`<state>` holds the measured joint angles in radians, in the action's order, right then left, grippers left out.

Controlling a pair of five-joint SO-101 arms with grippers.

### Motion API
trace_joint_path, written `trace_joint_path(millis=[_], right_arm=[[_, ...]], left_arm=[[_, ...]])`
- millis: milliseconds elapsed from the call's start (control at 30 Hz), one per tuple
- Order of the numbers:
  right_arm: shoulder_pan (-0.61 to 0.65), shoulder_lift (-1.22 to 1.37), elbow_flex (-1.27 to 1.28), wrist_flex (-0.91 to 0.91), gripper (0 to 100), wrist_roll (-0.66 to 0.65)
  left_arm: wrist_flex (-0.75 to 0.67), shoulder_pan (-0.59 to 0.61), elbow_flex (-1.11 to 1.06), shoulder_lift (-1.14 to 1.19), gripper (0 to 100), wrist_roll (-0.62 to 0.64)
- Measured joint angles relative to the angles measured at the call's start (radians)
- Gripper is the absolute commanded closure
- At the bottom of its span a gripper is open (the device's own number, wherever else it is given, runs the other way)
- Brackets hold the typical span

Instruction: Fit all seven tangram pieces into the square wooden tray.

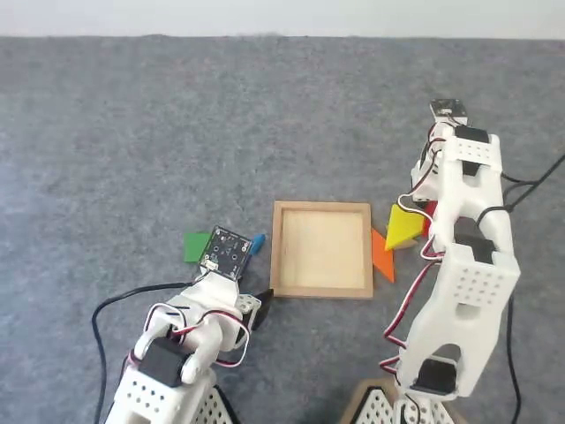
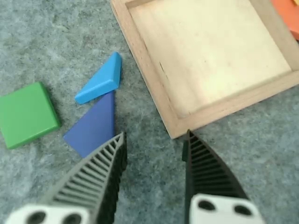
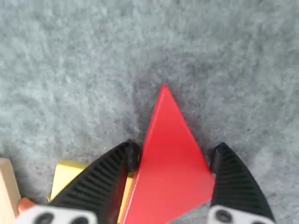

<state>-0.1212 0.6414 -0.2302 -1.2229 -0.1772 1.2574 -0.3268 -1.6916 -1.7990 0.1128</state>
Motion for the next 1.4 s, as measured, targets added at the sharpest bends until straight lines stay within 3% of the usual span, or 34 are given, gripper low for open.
trace_joint_path(millis=[567,733,1033,1400], right_arm=[[0.002,-0.282,0.0,-0.176,77.7,0.0],[0.0,-0.325,0.061,-0.215,69.4,0.017],[0.017,-0.425,0.347,-0.063,69.6,0.341],[0.021,-0.379,0.42,0.068,69.6,0.358]], left_arm=[[0.0,0.0,0.0,0.0,80,0.0],[0.0,0.0,0.0,0.0,80,0.0],[0.0,0.0,0.0,0.0,80,0.0],[0.0,0.0,0.0,0.0,80,0.0]])
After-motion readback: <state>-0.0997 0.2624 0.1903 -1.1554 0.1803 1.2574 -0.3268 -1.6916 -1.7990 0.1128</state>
